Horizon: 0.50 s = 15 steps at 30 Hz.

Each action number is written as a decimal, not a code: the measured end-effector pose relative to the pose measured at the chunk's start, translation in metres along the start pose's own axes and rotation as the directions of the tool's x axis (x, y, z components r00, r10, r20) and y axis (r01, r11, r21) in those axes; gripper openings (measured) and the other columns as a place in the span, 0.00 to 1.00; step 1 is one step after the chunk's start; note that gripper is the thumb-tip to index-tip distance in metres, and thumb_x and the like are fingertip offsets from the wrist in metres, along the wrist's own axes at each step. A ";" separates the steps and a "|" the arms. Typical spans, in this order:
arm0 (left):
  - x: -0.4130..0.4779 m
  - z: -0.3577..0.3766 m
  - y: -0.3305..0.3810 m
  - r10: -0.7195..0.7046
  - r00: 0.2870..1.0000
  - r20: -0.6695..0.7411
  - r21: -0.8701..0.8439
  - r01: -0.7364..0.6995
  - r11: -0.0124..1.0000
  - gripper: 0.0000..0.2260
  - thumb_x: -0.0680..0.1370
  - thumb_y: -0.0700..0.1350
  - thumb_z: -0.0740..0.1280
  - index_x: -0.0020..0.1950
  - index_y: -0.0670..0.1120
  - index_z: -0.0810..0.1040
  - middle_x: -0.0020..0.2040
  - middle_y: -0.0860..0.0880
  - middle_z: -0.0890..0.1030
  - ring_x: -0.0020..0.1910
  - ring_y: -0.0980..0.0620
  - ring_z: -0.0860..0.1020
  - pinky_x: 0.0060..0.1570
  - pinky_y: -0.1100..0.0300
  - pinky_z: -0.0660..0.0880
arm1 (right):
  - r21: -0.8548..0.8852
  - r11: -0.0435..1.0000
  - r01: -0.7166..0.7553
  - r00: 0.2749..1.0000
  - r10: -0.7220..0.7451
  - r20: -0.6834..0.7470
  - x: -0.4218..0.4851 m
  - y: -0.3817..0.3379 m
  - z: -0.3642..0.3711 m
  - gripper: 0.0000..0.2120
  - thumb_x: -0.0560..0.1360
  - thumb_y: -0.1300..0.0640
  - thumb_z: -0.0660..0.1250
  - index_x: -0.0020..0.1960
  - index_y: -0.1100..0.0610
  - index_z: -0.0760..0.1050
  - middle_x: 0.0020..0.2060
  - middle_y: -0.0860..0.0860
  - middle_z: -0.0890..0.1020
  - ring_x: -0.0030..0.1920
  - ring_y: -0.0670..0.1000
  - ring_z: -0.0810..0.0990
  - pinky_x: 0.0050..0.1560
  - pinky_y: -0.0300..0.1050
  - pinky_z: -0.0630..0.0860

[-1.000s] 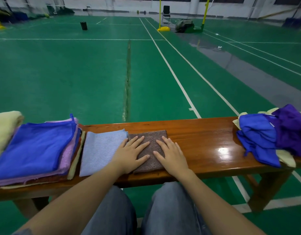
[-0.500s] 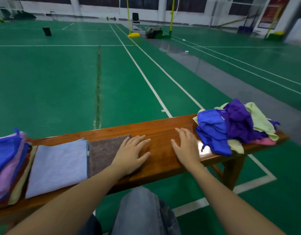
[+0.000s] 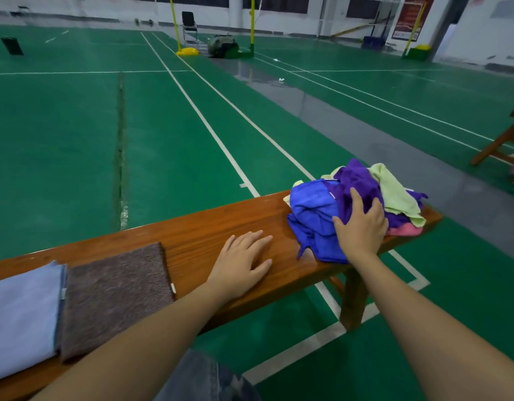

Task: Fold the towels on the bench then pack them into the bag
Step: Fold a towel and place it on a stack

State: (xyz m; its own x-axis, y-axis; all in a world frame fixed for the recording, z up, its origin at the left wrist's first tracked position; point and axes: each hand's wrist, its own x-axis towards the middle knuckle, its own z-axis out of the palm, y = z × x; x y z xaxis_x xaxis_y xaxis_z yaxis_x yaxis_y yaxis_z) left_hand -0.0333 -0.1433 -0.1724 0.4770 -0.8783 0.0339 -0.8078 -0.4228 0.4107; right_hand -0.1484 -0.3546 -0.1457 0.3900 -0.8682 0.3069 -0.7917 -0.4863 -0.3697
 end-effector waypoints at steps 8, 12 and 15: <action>0.014 0.006 0.010 0.025 0.999 0.025 0.002 -0.025 1.000 0.23 0.80 0.58 0.54 0.75 0.57 0.57 0.76 0.55 0.57 0.75 0.56 0.53 0.75 0.53 0.44 | 0.313 0.933 -0.176 0.980 0.195 -0.030 0.025 0.007 0.007 0.36 0.73 0.51 0.70 0.74 0.58 0.56 0.68 0.59 0.69 0.67 0.61 0.67 0.66 0.57 0.63; 0.009 0.001 0.009 0.010 0.999 0.032 -0.001 -0.010 1.000 0.23 0.81 0.58 0.54 0.75 0.57 0.58 0.76 0.55 0.57 0.75 0.56 0.54 0.75 0.52 0.44 | 0.256 0.941 -0.222 0.973 0.230 -0.004 0.034 0.008 0.003 0.21 0.76 0.53 0.67 0.66 0.60 0.70 0.63 0.59 0.72 0.63 0.60 0.68 0.62 0.54 0.67; 0.003 -0.008 0.007 -0.005 0.999 0.036 0.007 0.005 1.000 0.23 0.81 0.58 0.54 0.75 0.57 0.57 0.76 0.55 0.57 0.75 0.56 0.53 0.75 0.52 0.45 | 0.287 0.936 -0.205 0.970 0.233 -0.065 0.031 0.004 -0.006 0.14 0.75 0.54 0.68 0.58 0.58 0.76 0.60 0.57 0.70 0.61 0.58 0.68 0.61 0.52 0.67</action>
State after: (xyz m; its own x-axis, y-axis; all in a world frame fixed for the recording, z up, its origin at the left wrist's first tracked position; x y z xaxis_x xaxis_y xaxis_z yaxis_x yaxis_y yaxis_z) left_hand -0.0343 -0.1473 -0.1621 0.4683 -0.8836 -0.0012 -0.8079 -0.4288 0.4042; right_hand -0.1423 -0.3830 -0.1326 0.1636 -0.9493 0.2684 -0.6859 -0.3050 -0.6607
